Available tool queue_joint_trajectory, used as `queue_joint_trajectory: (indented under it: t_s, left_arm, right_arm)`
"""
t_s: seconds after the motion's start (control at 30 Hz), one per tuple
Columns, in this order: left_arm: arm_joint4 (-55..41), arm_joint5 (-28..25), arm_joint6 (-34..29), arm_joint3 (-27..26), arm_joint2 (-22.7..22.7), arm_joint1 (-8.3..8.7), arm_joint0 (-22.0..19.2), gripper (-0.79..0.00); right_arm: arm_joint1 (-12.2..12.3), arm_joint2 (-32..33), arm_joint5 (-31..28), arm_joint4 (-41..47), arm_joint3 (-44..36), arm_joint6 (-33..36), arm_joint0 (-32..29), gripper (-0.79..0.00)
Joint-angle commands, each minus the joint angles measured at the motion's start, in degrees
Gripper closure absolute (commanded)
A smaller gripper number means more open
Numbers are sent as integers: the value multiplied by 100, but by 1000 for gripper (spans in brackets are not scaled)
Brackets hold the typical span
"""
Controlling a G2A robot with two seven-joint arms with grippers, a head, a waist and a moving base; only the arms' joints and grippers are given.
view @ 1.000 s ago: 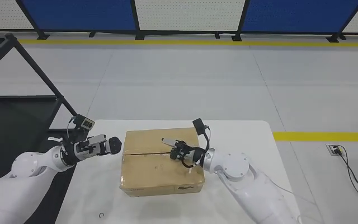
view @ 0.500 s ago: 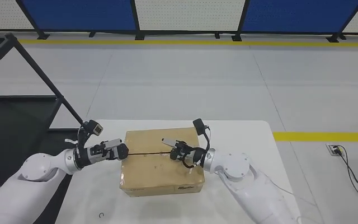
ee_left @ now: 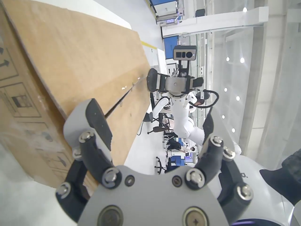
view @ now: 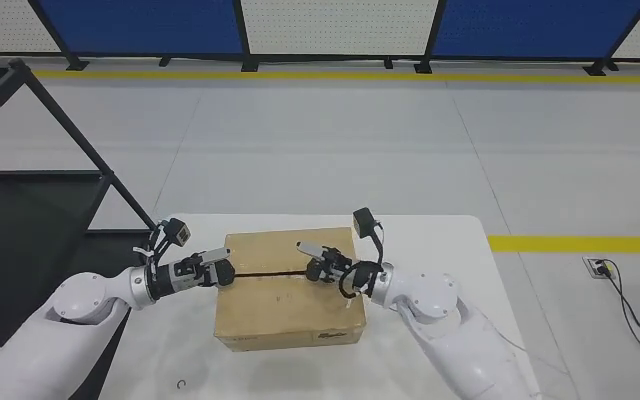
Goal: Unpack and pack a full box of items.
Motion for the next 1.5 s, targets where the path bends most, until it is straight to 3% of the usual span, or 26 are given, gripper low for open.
queue_joint_trajectory:
  t_s: [0.0, 0.27, 0.6, 0.8, 1.13, 1.47]
  left_arm:
    - [49, 34, -5, 29, 9, -32, -13, -785]
    - [148, 138, -23, 157, -2, -160, -89, -785]
    - [250, 202, -138, 285, -67, -282, -140, -785]
    - [325, 256, -183, 314, -99, -347, -144, -785]
    - [467, 302, -256, 347, -186, -434, -154, -785]
    - [580, 329, -303, 397, -328, -490, -142, -785]
  right_arm:
    - [64, 222, -6, -23, -266, 76, -188, -785]
    - [353, 1349, 10, -287, -1258, -18, -1341, -785]
    - [519, 2181, -137, -88, -1145, -172, -2412, -785]
    - [502, 2145, -589, 108, -781, -436, -2735, -785]
    - [349, 1683, -1929, 288, -53, -1310, -2874, -785]
    - [331, 1639, -1905, 322, 6, -1444, -2891, -785]
